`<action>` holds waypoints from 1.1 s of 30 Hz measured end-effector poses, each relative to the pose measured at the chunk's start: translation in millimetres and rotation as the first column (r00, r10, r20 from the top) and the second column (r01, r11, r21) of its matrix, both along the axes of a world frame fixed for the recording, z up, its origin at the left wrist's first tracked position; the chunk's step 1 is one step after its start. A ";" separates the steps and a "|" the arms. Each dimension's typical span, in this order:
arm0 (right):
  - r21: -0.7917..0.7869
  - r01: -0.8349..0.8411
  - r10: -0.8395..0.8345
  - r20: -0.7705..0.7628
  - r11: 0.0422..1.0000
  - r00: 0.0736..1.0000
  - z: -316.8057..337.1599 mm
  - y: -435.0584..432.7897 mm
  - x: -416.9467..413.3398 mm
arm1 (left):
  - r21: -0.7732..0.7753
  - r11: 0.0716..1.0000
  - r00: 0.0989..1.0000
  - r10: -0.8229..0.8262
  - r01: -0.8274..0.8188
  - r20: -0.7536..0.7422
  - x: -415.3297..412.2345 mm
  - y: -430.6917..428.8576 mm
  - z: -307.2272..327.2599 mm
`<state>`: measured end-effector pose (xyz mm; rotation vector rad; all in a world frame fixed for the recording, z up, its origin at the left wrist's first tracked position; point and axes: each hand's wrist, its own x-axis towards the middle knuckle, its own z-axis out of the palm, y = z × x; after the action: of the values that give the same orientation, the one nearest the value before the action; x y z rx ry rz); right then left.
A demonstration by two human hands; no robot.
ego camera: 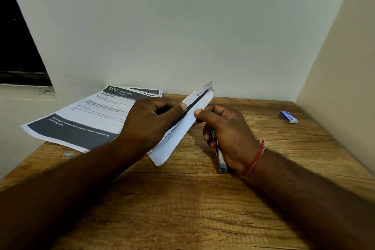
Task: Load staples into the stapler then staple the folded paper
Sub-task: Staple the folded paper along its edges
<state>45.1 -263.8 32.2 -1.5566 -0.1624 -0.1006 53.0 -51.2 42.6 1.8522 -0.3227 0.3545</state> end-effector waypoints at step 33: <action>-0.066 -0.011 0.021 0.155 0.998 0.988 6.1 -3.8 -5.6 | -0.030 0.998 0.998 -0.052 0.053 0.043 -5.8 -13.7 13.4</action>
<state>39.4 -267.5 38.3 -1.6125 -0.3040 -0.2067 47.2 -64.8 56.0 1.8047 -0.3914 0.3607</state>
